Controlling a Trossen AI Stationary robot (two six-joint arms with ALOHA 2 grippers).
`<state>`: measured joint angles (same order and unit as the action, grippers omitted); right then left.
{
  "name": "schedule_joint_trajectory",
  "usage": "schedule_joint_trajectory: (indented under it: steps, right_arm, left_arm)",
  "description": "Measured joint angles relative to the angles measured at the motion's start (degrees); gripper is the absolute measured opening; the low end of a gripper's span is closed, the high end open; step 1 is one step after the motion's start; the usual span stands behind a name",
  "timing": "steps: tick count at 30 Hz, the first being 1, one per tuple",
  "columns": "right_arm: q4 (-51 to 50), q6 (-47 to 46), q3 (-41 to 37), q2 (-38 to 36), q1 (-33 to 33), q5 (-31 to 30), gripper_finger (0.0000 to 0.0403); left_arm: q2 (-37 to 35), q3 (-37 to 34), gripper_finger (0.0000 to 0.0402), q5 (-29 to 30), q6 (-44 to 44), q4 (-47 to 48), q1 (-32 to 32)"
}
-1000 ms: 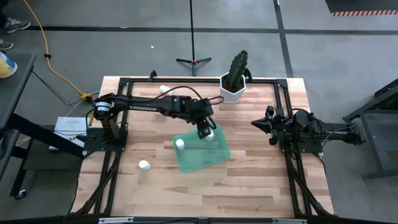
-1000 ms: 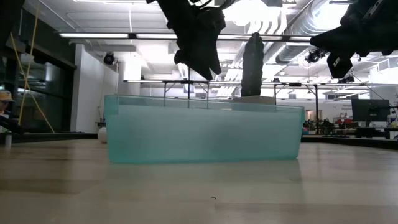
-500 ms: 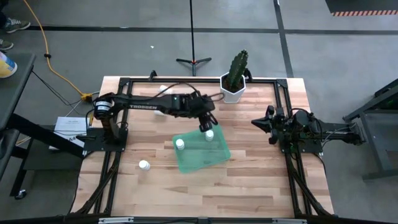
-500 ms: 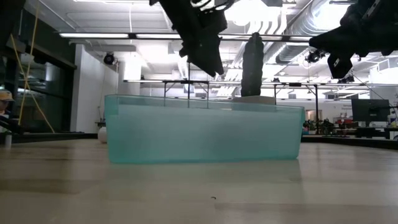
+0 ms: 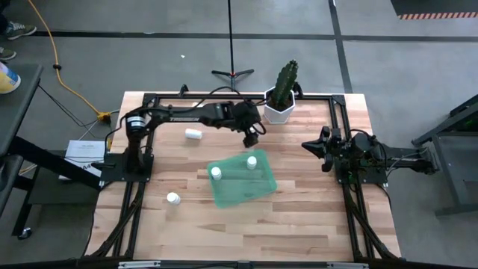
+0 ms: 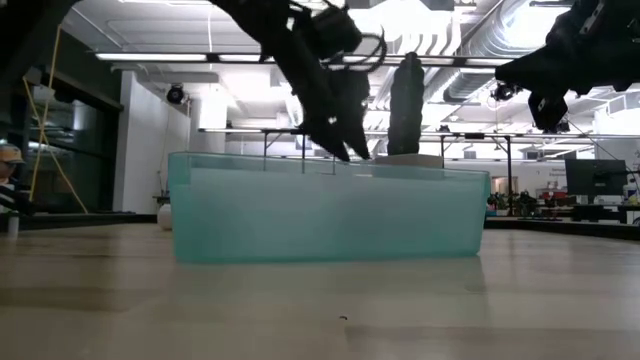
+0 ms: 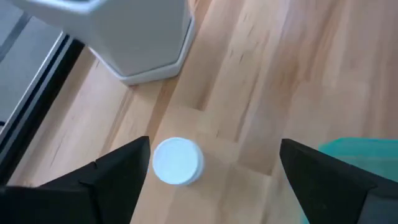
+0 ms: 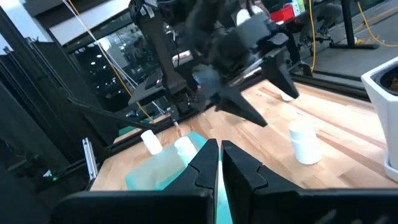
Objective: Pick and place pill bottles into a basket
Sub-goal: Put the white pill bottle into the green bin
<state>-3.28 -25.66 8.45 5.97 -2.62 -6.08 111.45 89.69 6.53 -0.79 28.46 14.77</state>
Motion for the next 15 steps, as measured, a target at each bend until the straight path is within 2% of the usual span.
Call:
schedule_joint_trajectory:
  steps: [15]
  right_arm:
    - [-0.2, 0.1, 0.0, 0.0, 0.0, -1.8, 0.0012]
  left_arm:
    - [5.6, -0.1, 0.0358, -1.0, 3.4, -1.2, 2.2]
